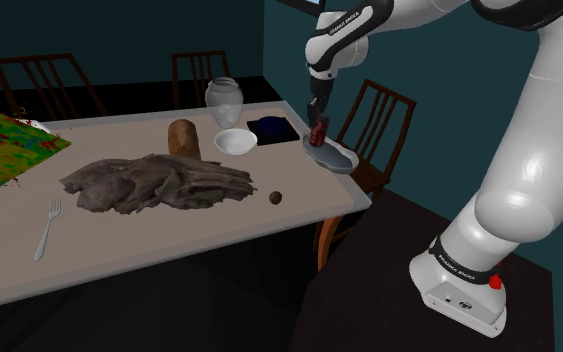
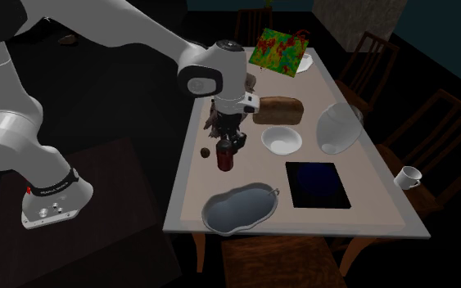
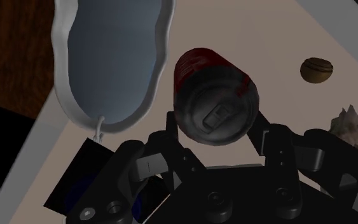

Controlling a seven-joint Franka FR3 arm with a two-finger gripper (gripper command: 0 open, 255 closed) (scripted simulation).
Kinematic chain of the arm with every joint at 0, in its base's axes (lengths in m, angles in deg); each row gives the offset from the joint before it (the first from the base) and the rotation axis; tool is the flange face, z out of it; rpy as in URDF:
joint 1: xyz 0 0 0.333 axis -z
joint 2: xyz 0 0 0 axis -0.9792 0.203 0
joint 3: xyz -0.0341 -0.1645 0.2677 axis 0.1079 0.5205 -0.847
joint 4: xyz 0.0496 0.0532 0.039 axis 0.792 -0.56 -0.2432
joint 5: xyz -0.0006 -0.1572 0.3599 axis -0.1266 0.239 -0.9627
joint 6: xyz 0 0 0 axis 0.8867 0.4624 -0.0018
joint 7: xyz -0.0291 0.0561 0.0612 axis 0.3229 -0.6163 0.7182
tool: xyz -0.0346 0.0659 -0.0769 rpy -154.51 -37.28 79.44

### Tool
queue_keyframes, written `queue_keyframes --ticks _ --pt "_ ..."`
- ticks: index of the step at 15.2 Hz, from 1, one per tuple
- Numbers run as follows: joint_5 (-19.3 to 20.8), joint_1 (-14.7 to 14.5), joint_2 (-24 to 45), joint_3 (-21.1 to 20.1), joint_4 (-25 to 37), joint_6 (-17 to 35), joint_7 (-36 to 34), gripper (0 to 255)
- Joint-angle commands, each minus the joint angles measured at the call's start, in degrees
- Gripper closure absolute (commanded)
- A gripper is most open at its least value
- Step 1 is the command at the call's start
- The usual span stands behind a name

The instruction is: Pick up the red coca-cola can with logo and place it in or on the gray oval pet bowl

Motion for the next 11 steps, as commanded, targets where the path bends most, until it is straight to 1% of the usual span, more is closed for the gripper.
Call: queue_keyframes --ticks 1,6,9,11 --pt "-0.39 1.53 1.09 0.75 2.14 -1.09 2.46 255" --pt "-1.75 5.76 5.51 2.35 10.24 -4.94 8.55 255" --pt "-2.72 8.54 8.94 3.11 16.39 -7.77 12.09 255" --pt "-2.9 8.62 9.61 2.99 15.77 -6.5 12.2 255"
